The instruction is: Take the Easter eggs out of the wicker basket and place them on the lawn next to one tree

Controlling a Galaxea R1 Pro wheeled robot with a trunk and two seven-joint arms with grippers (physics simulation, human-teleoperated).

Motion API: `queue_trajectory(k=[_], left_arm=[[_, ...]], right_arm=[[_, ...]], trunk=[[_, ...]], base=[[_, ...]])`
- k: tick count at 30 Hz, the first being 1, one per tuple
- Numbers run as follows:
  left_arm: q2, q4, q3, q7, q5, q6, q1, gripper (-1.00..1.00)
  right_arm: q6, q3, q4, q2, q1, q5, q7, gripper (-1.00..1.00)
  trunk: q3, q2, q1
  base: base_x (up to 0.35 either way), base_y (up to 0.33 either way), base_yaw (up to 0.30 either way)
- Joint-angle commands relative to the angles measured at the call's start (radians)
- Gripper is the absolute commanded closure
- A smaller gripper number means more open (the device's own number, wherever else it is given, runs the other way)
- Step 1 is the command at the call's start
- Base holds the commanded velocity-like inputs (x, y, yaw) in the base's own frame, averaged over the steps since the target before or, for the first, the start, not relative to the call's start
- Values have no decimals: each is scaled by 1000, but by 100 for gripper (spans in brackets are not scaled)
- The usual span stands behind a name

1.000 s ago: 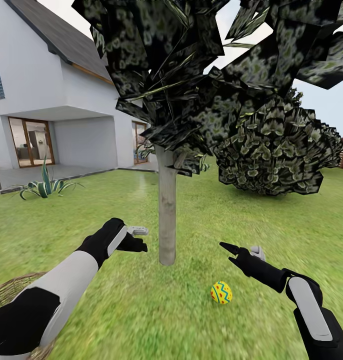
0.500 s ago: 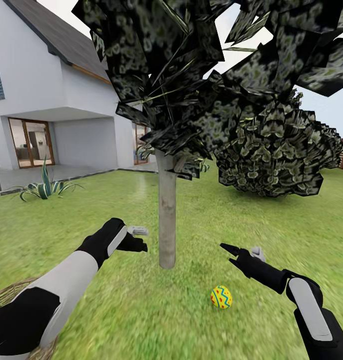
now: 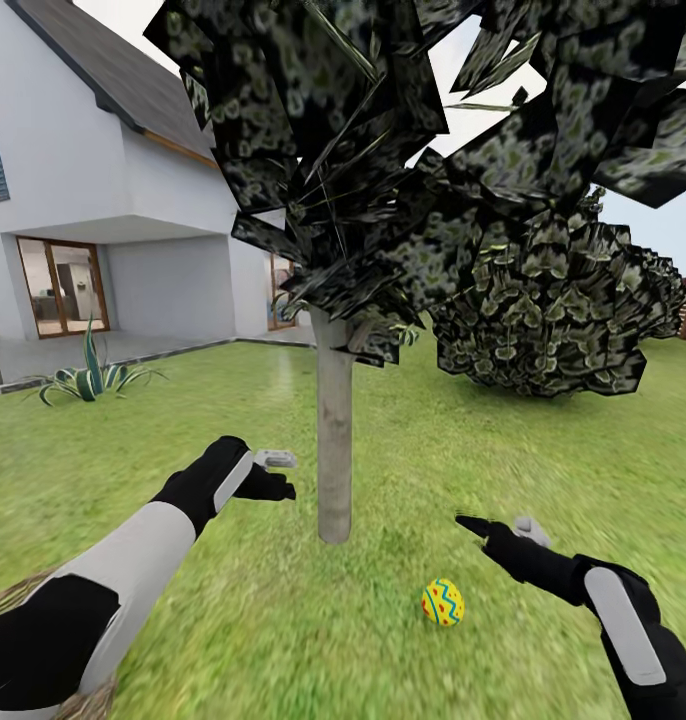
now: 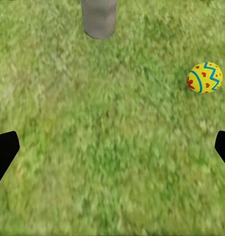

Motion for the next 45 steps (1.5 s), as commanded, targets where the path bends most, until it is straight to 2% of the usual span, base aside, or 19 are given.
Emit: queue_trajectory(k=[1,5,6,10,11,13,15,16,20,21,25,32,36,39,45], left_arm=[[1,-1,-2,-4,-2,2,-1,-100],[1,1,0,-4,0,-4,0,-100],[1,9,1,-4,0,-20,4,-100],[2,62,1,-4,2,-80,21,-100],[2,103,2,-4,2,-121,26,-100],[2,174,1,-5,3,-193,31,-100],[2,221,1,-5,4,-239,33,-100],[2,259,1,-5,4,-280,35,-100],[2,304,1,-5,5,-341,46,-100],[2,315,1,-5,6,-363,62,-100],[3,327,2,-4,6,-403,93,-100],[3,334,2,-4,6,-477,144,-100],[3,335,2,-4,6,-532,190,-100],[4,335,2,-4,6,-569,218,-100],[3,336,2,-4,6,-618,240,-100]], right_arm=[[5,-3,17,-2,1,56,11,-100],[4,-3,38,-4,5,144,11,-100],[3,-3,46,-4,7,188,10,-100],[-35,-2,72,1,8,287,7,-100],[-75,-1,91,3,9,333,6,-100],[-145,0,132,7,11,386,5,-100],[-201,0,169,8,14,408,5,-100],[-262,0,213,7,16,423,6,-100],[-382,0,301,6,19,438,8,-100],[-431,0,328,6,20,442,8,-100],[-496,0,370,7,25,447,6,-100],[-542,1,458,11,33,442,6,-100],[-624,7,518,16,35,445,9,-100],[-656,8,547,18,35,447,12,-100],[-679,9,606,16,36,449,11,-100]], trunk=[[2,7,-4],[15,35,-19],[18,42,-23],[30,70,-39],[33,77,-42],[40,91,-50],[46,105,-58],[49,112,-62],[62,140,-77],[65,147,-81],[77,175,-96],[99,224,-123],[112,252,-138],[121,273,-150],[140,315,-173]], base=[[0,0,0],[0,0,0],[0,0,0],[0,0,0],[0,0,0],[0,0,0],[0,0,0],[0,0,0],[0,0,0],[0,0,0],[0,0,0],[0,0,0],[0,0,0],[0,0,0],[0,0,0]])
